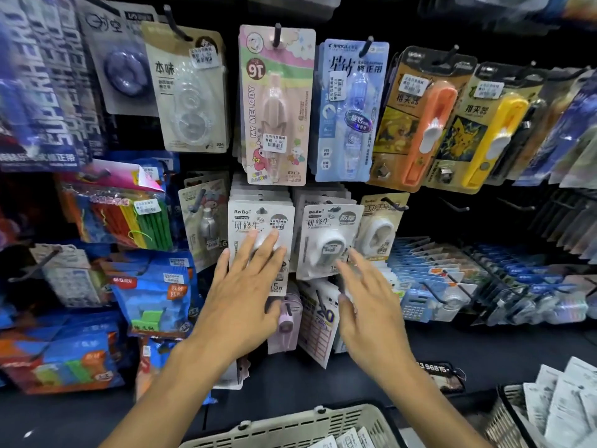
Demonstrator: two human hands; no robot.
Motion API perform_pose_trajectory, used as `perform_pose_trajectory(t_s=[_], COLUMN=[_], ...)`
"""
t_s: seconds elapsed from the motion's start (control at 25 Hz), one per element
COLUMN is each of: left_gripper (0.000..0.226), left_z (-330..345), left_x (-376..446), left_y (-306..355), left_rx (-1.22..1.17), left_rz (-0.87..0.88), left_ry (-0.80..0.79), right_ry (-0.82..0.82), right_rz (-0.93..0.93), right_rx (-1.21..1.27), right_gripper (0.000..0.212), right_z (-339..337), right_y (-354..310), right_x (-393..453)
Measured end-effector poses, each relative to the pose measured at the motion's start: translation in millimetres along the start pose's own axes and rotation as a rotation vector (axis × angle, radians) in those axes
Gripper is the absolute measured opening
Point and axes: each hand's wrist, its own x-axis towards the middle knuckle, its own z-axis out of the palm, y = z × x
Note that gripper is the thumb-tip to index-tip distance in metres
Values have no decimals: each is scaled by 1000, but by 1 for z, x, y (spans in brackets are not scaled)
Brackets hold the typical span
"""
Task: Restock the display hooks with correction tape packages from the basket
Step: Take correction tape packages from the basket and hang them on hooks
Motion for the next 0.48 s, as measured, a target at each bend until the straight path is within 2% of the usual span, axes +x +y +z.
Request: perform_pose_trajectory(t_s=[0.08, 0.2, 0.4, 0.48], left_gripper=[89, 89, 89, 84], left_z=[1, 4, 4, 15], left_x=[-2, 0, -13, -31], left_y=[2, 3, 5, 10], left_rx=[18, 19, -12, -35], left_rz=[-2, 11, 23, 32], left_ry=[-2, 17, 36, 115], right_ry=[-109, -253, -305, -188], right_rz=[-201, -200, -237, -257], right_rx=[-212, -322, -373, -363], right_gripper=[70, 80, 76, 71], right_z=[4, 10, 7, 12], right_y=[1, 2, -4, -2], right_x=[22, 57, 55, 40])
